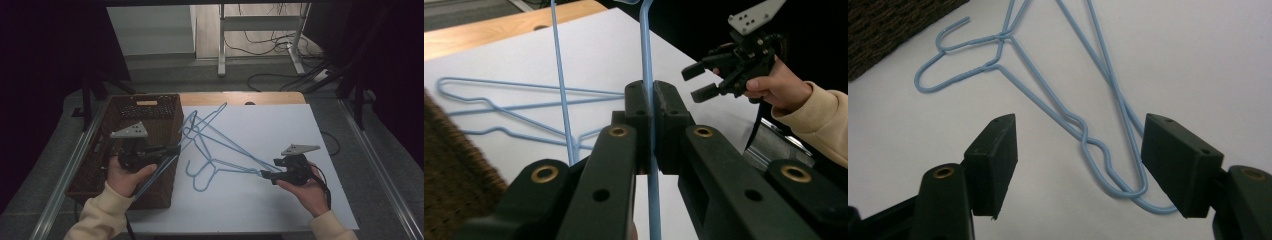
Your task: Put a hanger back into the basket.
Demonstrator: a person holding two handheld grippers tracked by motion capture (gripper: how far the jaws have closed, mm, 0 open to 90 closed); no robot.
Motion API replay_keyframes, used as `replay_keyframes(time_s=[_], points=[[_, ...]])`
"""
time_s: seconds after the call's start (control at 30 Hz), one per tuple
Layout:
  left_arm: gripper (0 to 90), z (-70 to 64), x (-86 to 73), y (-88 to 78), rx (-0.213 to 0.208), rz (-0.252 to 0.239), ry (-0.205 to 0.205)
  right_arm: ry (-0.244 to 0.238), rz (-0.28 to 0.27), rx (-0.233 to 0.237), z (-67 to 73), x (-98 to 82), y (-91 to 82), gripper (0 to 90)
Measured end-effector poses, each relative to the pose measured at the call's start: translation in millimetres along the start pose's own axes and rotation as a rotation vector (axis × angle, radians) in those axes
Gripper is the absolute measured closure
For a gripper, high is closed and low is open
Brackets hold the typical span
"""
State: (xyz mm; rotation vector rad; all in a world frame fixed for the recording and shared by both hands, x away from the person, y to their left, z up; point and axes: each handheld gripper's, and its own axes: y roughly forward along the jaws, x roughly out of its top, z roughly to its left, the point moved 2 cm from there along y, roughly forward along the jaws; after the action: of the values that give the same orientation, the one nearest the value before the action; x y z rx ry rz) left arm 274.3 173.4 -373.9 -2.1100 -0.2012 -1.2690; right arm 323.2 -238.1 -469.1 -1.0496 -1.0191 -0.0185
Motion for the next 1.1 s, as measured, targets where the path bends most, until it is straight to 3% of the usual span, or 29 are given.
replay_keyframes(time_s=[0.33, 0.77, 1.1], points=[[86.6, 23.0, -1.2, -27.6, 0.023, -0.05, -0.045, -0.02, -0.002, 0.014, 0.4, -0.2, 0.0, 29.6], [86.6, 54.6, -11.1, -50.3, 0.081, -0.062, -0.093, -0.022, 0.013, 0.008, -0.3, -2.2, 3.3, 28.1], [86.6, 76.9, -21.3, -67.5, 0.106, -0.071, -0.079, -0.024, 0.015, 0.004, -0.7, -2.7, 3.6, 27.9]])
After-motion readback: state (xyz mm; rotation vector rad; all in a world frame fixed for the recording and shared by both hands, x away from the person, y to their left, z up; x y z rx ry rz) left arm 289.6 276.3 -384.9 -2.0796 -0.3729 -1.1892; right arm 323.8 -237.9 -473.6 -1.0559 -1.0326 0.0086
